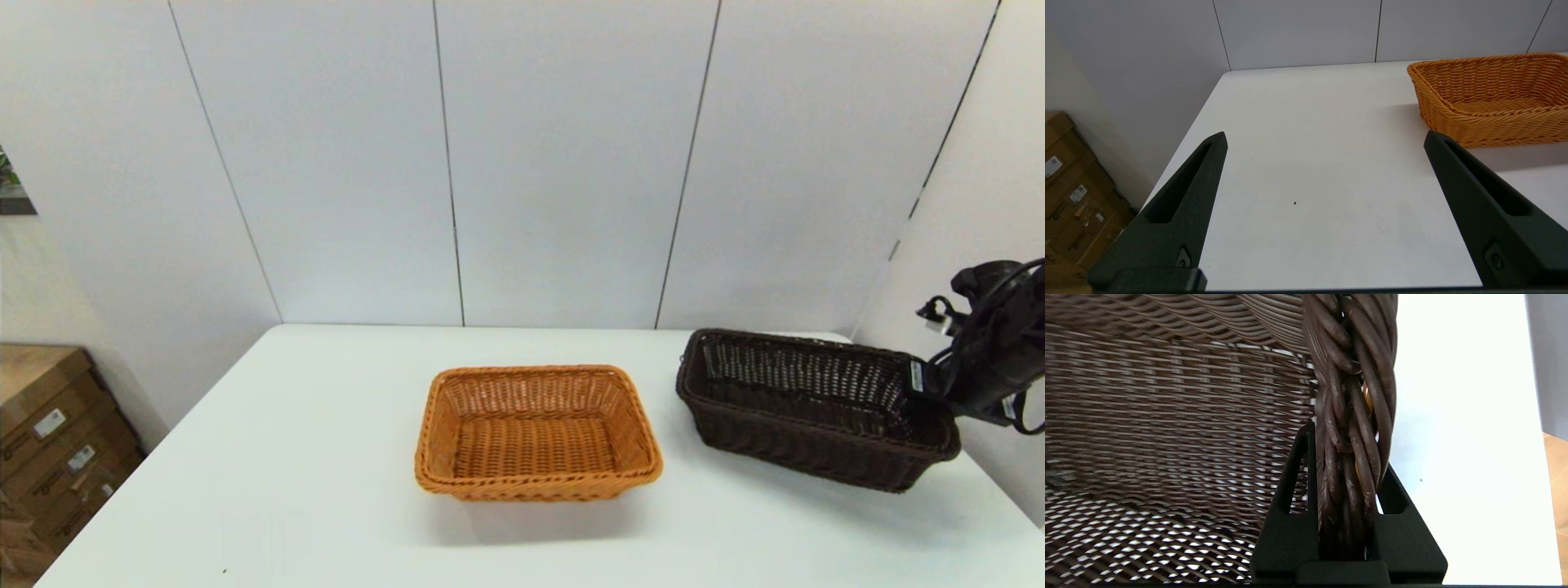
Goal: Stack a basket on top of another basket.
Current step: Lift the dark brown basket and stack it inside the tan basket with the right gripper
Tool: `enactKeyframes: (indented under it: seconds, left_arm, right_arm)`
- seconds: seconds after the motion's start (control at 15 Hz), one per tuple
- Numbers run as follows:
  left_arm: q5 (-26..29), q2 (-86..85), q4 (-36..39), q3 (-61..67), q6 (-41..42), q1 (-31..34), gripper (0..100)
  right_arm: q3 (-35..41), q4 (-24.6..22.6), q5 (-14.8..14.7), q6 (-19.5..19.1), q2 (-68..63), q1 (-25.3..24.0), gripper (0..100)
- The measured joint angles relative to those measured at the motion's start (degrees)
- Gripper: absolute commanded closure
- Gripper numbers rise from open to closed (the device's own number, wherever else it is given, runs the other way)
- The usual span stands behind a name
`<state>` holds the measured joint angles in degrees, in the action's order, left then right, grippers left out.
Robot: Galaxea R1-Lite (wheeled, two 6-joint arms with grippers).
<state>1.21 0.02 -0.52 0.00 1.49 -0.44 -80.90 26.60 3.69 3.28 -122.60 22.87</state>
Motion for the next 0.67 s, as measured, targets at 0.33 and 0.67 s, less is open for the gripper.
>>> enactKeyframes:
  seconds: [0.33, 0.67]
  left_arm:
    - [0.0, 0.0, 0.0, 0.0, 0.0, 0.0, 0]
    - [0.02, 0.0, 0.0, 0.0, 0.0, 0.0, 0]
  right_arm:
    - [-0.94, 2.47, 5.36, 0.1, 1.66, 2.35, 100]
    - [-1.35, 2.8, 6.23, 0.13, 1.95, 3.01, 100]
